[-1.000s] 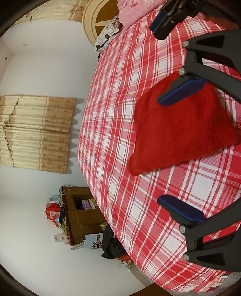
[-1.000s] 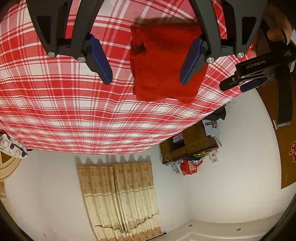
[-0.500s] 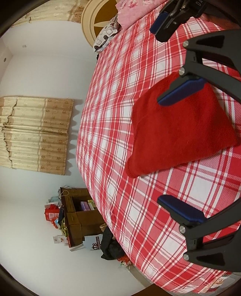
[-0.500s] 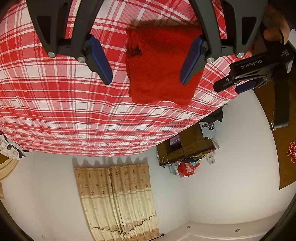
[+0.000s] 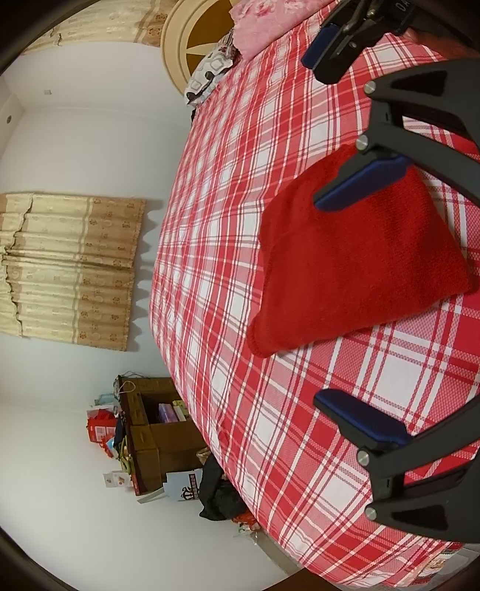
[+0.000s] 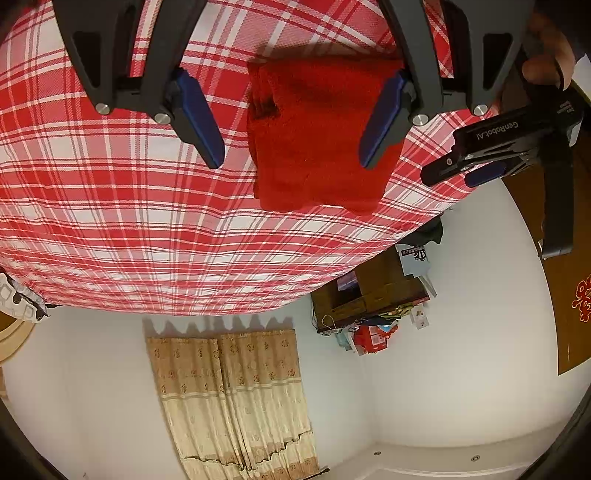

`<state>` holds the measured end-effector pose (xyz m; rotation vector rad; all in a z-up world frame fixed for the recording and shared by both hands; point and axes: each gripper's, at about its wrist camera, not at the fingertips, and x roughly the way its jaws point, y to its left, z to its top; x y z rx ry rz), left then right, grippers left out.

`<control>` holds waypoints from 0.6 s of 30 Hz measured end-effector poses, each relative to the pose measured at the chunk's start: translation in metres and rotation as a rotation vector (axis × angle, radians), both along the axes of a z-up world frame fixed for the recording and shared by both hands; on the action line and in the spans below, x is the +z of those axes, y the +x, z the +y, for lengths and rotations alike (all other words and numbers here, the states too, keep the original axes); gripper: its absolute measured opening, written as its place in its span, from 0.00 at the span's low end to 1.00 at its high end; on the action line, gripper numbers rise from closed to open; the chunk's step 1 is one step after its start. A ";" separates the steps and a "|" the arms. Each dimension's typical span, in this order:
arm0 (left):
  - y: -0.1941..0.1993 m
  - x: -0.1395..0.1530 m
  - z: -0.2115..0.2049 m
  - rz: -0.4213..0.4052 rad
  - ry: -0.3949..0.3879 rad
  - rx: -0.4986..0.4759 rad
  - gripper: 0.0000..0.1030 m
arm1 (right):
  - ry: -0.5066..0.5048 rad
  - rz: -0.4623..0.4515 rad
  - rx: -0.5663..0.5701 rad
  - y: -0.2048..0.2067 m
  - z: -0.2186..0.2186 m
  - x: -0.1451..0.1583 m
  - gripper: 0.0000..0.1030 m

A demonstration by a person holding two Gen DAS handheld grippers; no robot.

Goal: Fold small clothes

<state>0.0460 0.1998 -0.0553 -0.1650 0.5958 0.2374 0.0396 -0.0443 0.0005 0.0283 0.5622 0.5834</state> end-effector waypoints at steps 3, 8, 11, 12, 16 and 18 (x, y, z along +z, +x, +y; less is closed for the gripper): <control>0.000 0.000 0.000 0.001 -0.001 0.000 0.96 | -0.001 0.001 0.001 0.000 0.000 0.000 0.74; 0.000 0.000 0.000 0.001 -0.002 0.000 0.96 | -0.002 0.004 0.007 -0.004 0.002 -0.001 0.74; 0.001 0.000 0.000 0.004 -0.001 0.003 1.00 | -0.004 0.004 0.013 -0.007 0.004 -0.001 0.74; 0.002 -0.001 0.000 0.006 -0.005 -0.001 1.00 | -0.004 0.004 0.014 -0.007 0.005 -0.001 0.74; 0.002 -0.001 0.001 0.015 -0.004 0.005 1.00 | -0.002 0.004 0.014 -0.009 0.006 -0.001 0.74; 0.002 0.000 0.001 0.013 -0.005 0.009 1.00 | 0.000 -0.001 0.011 -0.009 0.005 0.000 0.74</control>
